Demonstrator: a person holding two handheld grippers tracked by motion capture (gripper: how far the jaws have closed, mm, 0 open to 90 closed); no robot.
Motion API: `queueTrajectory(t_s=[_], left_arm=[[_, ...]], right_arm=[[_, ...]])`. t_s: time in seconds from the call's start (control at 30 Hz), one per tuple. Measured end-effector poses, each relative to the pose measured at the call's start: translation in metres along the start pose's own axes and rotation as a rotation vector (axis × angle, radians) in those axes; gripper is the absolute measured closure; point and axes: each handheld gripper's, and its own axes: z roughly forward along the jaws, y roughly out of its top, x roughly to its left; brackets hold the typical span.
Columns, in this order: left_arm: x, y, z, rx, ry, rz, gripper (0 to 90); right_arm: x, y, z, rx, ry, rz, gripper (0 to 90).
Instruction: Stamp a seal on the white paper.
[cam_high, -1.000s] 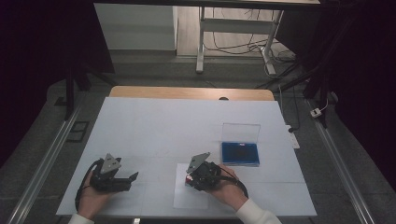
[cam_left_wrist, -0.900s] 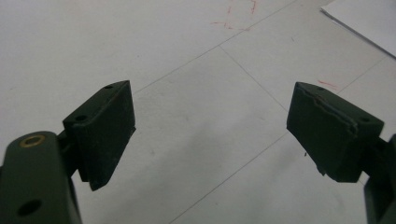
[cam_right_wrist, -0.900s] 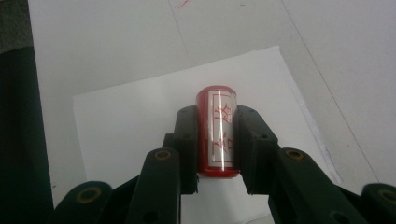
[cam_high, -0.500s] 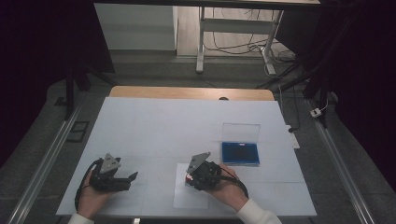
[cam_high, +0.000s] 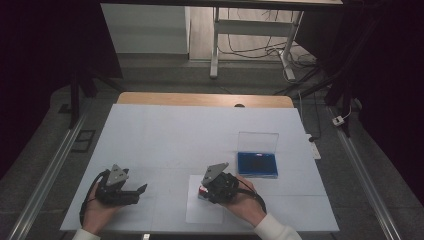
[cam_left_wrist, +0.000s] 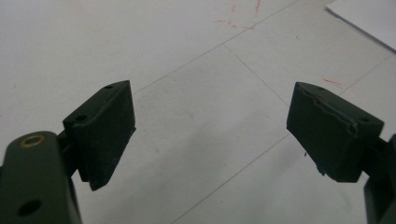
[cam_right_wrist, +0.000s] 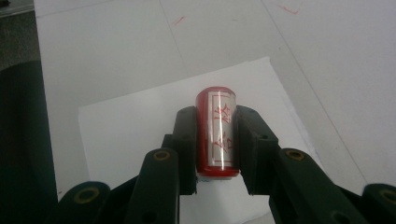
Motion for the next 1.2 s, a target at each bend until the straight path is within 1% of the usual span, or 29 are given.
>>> queueTrajectory(t_s=[0.17, 0.5, 0.9, 1.2], left_arm=[[0.0, 0.0, 0.001, 0.003, 0.004, 0.001, 15.6], [-0.001, 0.0, 0.0, 0.004, 0.004, 0.003, 15.6], [-0.001, 0.0, 0.0, 0.001, 0.001, 0.003, 15.6], [-0.001, 0.0, 0.0, 0.003, 0.002, 0.005, 15.6]], right_arm=[[-0.001, 0.0, -0.006, -0.029, -0.009, 0.008, 70.0], [-0.009, -0.002, -0.021, -0.096, -0.021, 0.045, 70.0], [-0.017, -0.007, -0.032, -0.129, -0.048, 0.066, 70.0], [-0.027, -0.012, -0.048, -0.168, -0.077, 0.097, 70.0]])
